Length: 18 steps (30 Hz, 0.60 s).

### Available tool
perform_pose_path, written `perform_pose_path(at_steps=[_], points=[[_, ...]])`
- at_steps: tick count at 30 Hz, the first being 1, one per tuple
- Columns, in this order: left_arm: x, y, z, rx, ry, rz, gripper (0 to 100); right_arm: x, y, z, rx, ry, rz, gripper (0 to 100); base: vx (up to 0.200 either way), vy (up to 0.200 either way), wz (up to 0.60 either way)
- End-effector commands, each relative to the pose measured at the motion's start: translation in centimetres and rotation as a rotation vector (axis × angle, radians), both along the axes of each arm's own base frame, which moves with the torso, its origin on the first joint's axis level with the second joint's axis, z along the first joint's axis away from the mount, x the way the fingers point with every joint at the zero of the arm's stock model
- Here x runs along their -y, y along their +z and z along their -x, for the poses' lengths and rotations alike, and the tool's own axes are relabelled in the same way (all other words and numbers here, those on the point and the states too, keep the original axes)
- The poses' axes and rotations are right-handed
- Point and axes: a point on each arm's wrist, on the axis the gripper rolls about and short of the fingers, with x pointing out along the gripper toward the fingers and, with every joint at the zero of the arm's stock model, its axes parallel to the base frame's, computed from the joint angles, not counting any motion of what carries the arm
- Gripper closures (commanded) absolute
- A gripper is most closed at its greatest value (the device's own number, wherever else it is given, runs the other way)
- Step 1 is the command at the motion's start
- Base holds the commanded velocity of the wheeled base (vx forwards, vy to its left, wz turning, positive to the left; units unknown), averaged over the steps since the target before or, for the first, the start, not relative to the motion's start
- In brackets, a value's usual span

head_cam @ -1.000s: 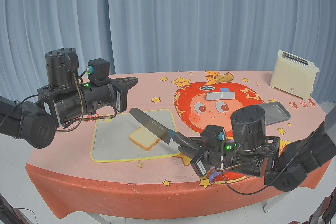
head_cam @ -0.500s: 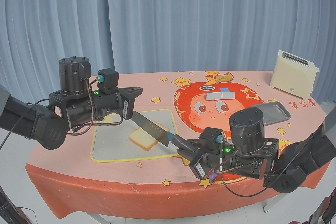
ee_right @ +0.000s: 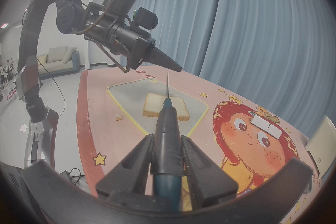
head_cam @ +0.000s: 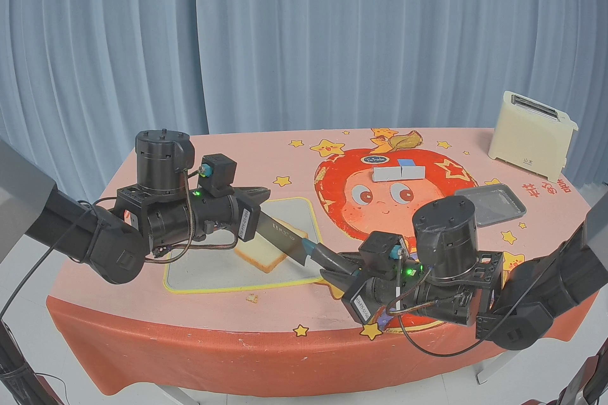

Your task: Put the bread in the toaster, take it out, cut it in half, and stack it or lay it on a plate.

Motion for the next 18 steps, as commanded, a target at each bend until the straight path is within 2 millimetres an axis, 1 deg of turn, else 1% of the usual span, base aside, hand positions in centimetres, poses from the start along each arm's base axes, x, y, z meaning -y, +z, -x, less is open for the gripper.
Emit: perform_pose_path(at_steps=[1,7,11,13,16,18], points=[[0.4,-0.7,0.3,-0.015,-0.012,-0.007,100,0.0,0.1,0.0,0.003,-0.002,-0.003,100,0.000,0.000,0.00],[0.3,-1.6,0.4,-0.039,-0.010,-0.020,100,0.0,0.3,0.0,0.005,-0.001,-0.008,100,0.000,0.000,0.00],[0.3,-1.5,0.4,-0.022,-0.010,-0.010,100,-0.1,0.3,0.1,0.004,-0.001,-0.009,100,0.000,0.000,0.00],[0.4,-1.0,0.2,0.004,-0.009,0.005,100,-0.1,0.4,0.0,0.006,-0.001,-0.013,100,0.000,0.000,0.00],[0.4,0.3,-0.1,0.055,-0.007,0.032,100,-0.3,0.7,0.1,0.013,0.003,-0.020,100,0.000,0.000,0.00],[0.4,0.8,-0.1,0.069,-0.005,0.038,100,-0.8,1.4,-0.1,0.029,0.012,-0.036,100,0.000,0.000,0.00]])
